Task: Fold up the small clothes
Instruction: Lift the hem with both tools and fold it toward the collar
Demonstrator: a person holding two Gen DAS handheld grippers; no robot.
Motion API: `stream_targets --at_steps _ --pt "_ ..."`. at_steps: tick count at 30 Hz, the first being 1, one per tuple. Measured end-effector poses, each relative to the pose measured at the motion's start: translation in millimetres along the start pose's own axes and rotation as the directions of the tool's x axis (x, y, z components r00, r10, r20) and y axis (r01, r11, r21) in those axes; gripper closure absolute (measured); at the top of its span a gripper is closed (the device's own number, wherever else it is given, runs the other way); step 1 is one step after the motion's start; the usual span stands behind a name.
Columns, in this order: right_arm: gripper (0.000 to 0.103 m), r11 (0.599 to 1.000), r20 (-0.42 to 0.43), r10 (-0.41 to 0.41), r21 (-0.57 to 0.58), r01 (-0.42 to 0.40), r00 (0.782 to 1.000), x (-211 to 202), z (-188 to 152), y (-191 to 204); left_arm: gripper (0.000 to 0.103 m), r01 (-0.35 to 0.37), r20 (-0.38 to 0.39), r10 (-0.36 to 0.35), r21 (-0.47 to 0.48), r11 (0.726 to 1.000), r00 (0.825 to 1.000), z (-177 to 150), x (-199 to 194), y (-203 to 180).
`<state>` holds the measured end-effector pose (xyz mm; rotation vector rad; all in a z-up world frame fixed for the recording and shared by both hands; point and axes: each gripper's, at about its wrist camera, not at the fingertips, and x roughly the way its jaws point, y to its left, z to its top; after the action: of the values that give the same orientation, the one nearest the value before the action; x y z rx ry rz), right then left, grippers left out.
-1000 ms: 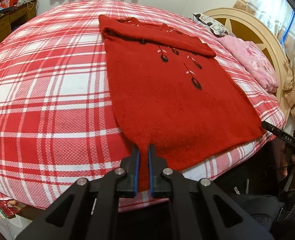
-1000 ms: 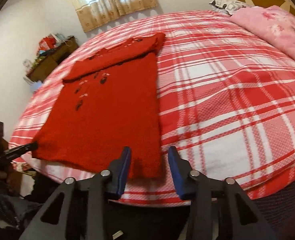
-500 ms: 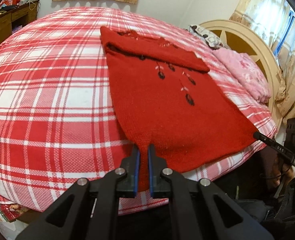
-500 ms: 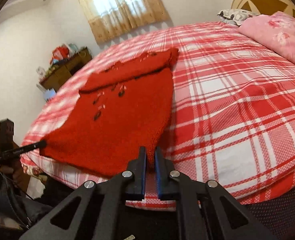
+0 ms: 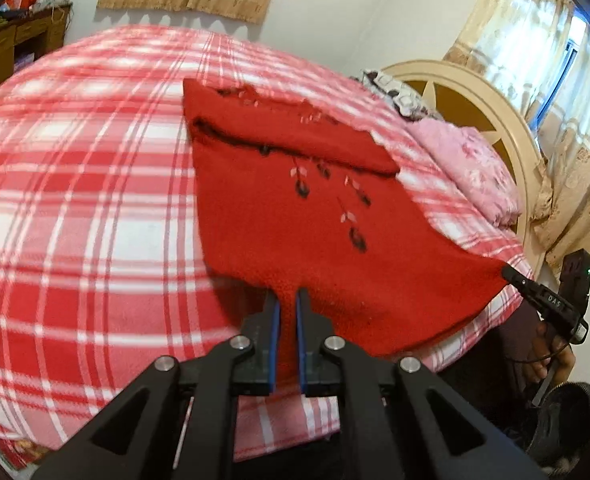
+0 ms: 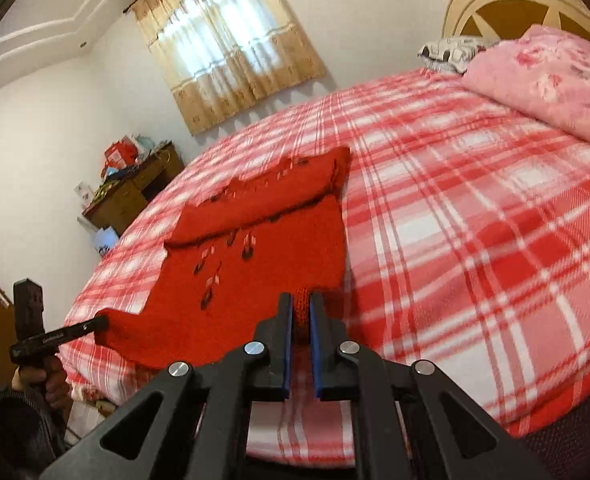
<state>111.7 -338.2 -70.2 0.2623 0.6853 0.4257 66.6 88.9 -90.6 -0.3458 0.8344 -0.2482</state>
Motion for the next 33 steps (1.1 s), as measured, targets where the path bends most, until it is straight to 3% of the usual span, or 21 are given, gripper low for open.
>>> stream_targets --at_steps 12,23,33 --pt "0.096 0.999 0.135 -0.001 -0.044 0.007 0.991 19 67 23 0.096 -0.06 0.107 0.055 0.049 0.997 0.993 54 -2 -1" --pt "0.096 0.999 0.161 0.012 -0.04 -0.006 0.987 51 119 31 0.096 -0.072 0.159 0.066 0.031 0.997 0.985 101 9 7" --pt "0.096 0.995 0.169 -0.025 -0.088 0.041 0.985 90 168 40 0.096 -0.069 0.203 0.066 0.01 0.998 0.977 152 24 18"
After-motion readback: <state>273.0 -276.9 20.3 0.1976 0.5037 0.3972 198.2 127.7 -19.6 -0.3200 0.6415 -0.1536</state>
